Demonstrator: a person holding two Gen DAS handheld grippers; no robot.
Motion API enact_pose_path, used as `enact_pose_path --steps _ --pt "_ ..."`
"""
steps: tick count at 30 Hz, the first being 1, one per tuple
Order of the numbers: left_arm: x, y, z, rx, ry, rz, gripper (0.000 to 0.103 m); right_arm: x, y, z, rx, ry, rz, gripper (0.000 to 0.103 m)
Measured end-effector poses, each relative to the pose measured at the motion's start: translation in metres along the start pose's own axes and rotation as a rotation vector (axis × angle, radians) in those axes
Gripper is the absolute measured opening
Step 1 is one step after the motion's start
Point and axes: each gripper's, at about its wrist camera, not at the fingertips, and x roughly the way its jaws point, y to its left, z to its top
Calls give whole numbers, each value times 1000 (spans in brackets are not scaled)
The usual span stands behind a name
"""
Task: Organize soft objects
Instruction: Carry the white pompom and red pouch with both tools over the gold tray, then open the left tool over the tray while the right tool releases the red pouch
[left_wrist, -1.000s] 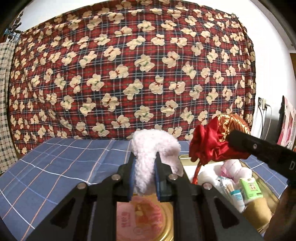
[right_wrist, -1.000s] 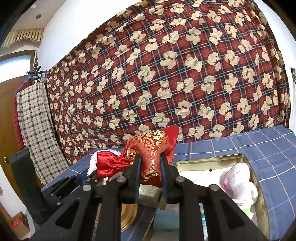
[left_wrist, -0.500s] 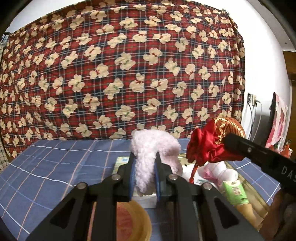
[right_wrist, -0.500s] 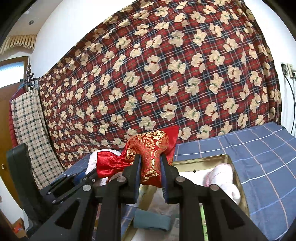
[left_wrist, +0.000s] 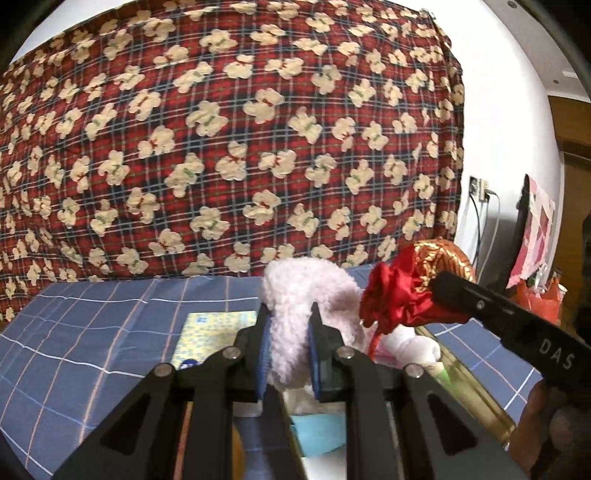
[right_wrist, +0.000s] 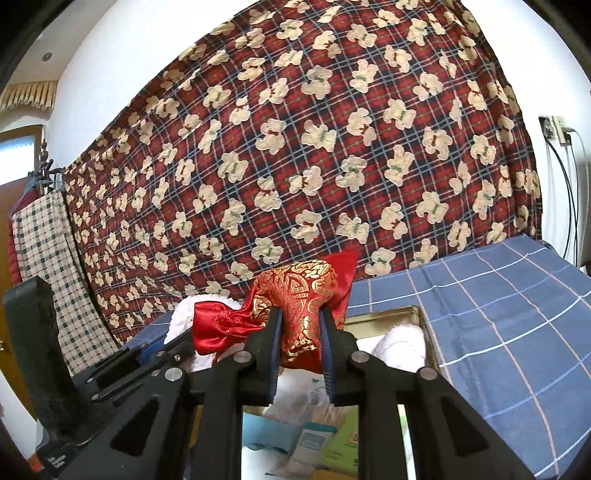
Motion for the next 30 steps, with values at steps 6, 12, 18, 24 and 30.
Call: enact_pose_path --steps 6,12,18,24,30 --pt "3 -12 -5 12 27 -32 15 2 -9 1 9 9 -21 21" --pt "6 -23 -14 27 58 -53 15 4 -21 0 31 21 -48 21" --pt "10 -29 -18 32 83 -62 15 7 -37 5 67 26 -75 21" --pt "17 -27 -24 22 127 -64 15 19 -39 -1 66 78 -96 21" --pt "20 -24 -28 7 150 -76 16 24 -33 -1 28 119 -122 22"
